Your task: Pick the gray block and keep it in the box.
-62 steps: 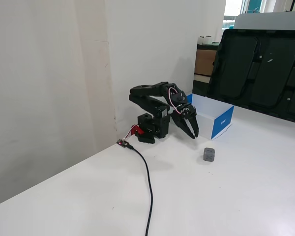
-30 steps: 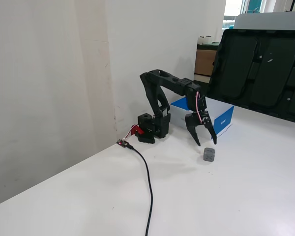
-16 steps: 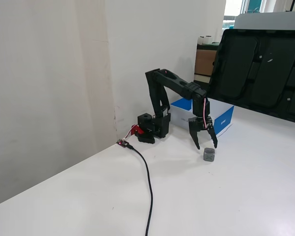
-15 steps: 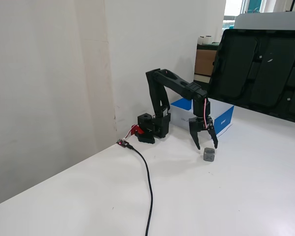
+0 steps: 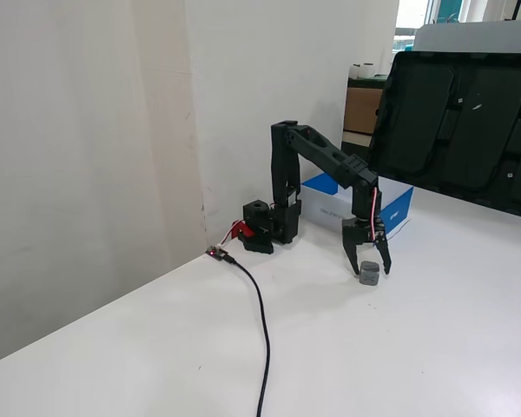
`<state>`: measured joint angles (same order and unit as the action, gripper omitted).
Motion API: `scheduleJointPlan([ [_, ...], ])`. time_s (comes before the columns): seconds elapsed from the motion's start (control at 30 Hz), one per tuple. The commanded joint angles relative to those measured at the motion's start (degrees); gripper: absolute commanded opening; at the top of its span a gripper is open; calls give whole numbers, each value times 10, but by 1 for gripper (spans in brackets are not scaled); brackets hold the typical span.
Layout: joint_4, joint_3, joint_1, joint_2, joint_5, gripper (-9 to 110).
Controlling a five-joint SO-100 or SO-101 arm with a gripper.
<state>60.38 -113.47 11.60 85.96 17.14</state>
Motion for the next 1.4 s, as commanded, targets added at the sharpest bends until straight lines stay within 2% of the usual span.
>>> scheduleJointPlan([
  [0.0, -11, 26, 11, 8, 4, 22],
  [0.43, -21, 26, 18, -13, 8, 14],
  [0.7, -2, 52, 20, -11, 12, 0],
  [1.07, 88, 152, 51, 108, 8, 0],
  [1.37, 196, 337, 125, 129, -56, 0],
])
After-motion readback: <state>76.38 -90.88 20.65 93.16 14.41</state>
